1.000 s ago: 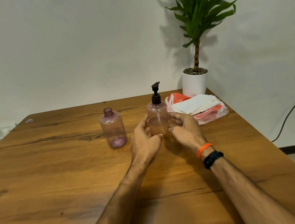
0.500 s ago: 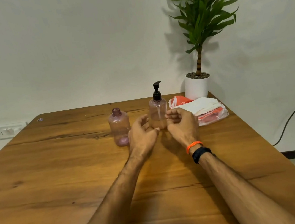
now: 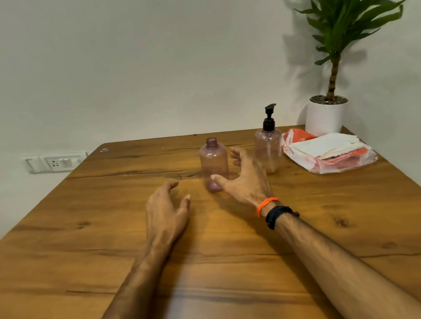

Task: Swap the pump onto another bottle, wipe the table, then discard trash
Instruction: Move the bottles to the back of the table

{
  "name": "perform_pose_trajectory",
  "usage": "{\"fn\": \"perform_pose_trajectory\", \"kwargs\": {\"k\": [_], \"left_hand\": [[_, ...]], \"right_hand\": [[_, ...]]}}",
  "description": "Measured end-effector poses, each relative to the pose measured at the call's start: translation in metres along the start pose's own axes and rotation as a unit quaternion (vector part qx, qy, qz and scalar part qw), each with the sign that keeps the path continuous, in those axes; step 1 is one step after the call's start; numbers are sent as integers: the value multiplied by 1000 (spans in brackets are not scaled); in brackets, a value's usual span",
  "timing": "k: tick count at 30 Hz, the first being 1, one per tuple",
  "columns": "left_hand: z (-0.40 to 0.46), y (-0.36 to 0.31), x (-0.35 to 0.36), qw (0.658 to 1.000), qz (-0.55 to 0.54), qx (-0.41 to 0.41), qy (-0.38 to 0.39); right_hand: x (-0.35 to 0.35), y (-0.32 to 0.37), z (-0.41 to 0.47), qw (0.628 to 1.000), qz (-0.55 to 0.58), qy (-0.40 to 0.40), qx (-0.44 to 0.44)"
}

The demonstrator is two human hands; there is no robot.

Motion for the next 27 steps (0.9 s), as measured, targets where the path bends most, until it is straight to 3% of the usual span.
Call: {"fn": "perform_pose_trajectory", "kwargs": {"k": [5,14,21,27], "left_hand": [[11,22,6,991,126,36,37],[17,31,14,986,152,70,17],[14,16,17,979,188,79,5],[-5,-55,68,982,109,143,50]], "right_hand": [[26,7,13,1000,-7,-12,24],[35,-3,15,998,3,-33,53],[-14,-22,-2,998,23,-63,15],[-87,-55,-15,993,-11,-114,19]]}}
Point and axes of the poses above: each hand's wrist, its own z-axis towards the middle knuckle, its own x-axis out of the palm, y = z × x, the point moved 2 cm from there along z, towards the middle knuckle, and after that the axes turned 8 degrees about -x, right-handed, at the moved point
